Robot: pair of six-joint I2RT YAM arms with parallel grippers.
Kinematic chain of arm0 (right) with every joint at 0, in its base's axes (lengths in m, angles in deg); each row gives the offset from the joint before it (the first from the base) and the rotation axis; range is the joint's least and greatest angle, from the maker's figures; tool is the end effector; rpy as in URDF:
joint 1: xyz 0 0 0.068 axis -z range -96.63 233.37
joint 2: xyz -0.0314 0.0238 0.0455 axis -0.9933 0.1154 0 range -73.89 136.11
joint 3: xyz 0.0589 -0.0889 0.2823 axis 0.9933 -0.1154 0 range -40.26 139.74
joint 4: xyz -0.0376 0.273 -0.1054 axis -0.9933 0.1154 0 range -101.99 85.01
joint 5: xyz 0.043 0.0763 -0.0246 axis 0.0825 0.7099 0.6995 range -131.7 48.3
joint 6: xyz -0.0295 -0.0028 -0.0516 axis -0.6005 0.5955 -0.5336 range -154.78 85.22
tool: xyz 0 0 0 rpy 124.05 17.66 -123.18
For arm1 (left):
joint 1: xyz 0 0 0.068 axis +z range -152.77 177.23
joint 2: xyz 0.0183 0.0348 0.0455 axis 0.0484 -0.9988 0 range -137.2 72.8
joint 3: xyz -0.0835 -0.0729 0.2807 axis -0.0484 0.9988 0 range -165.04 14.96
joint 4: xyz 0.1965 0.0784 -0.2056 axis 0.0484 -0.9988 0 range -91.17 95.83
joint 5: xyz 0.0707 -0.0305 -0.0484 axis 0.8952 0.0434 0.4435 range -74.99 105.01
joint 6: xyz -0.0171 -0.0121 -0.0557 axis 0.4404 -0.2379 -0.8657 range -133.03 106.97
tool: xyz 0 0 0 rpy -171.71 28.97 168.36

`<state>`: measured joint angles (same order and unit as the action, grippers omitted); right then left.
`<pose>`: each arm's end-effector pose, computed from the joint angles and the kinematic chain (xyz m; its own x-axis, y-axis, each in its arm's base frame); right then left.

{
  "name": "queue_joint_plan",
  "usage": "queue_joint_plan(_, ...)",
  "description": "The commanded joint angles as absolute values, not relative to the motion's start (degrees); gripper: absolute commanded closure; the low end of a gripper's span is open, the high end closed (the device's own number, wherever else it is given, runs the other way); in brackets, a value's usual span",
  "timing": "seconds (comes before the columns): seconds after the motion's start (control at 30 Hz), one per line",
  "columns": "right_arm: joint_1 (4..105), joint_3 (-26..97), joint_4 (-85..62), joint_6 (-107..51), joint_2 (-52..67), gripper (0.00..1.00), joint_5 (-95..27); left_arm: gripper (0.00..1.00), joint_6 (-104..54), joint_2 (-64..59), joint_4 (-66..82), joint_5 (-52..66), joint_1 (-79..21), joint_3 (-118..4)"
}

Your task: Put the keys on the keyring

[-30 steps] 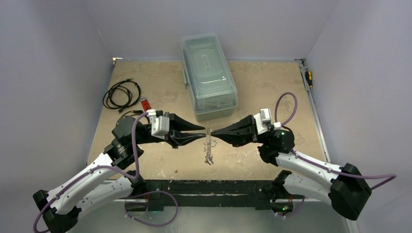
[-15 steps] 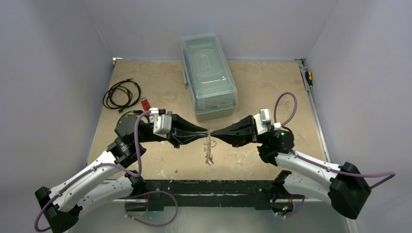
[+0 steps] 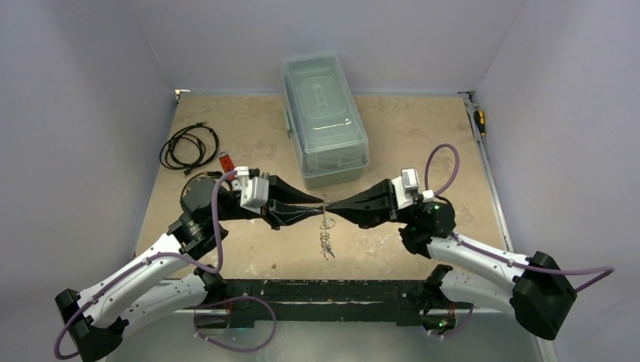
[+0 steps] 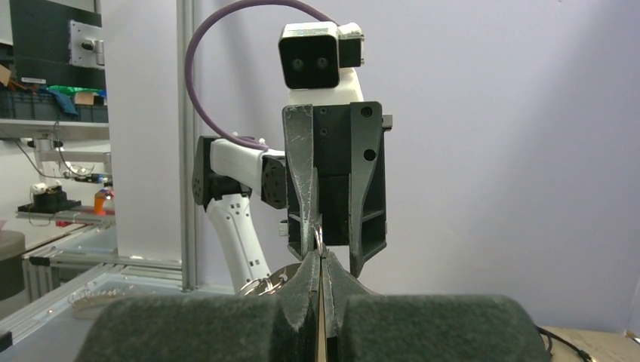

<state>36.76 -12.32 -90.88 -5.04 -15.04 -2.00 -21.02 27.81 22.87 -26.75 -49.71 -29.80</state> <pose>0.1251 0.1730 0.3523 0.0201 0.5769 -0.8165 -0.9937 -0.0788 -0.0801 0.1119 -0.1622 0.4108 0.0593 -0.2152 -0.9748 0.9982 0.0138 0.0576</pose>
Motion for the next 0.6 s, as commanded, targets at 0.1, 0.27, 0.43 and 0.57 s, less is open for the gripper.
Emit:
queue_joint_plan(0.1, 36.1, -10.8, -90.4, -6.7, -15.0, 1.0, -3.8, 0.81, -22.7, 27.4, 25.9, -27.5, -49.9, -29.5)
queue_joint_plan(0.27, 35.8, -10.7, -89.5, -7.3, -15.0, 1.0, -3.8, 0.86, -22.8, 27.3, 26.0, -27.5, -49.9, -29.4)
queue_joint_plan(0.43, 35.3, -10.2, -87.8, -8.1, -14.8, 1.0, -3.5, 0.89, -22.9, 27.1, 26.0, -27.2, -49.9, -29.4)
queue_joint_plan(0.57, 34.5, -9.4, -84.4, -10.2, -14.7, 1.0, -3.5, 0.91, -23.0, 27.1, 26.1, -26.3, -49.9, -29.4)
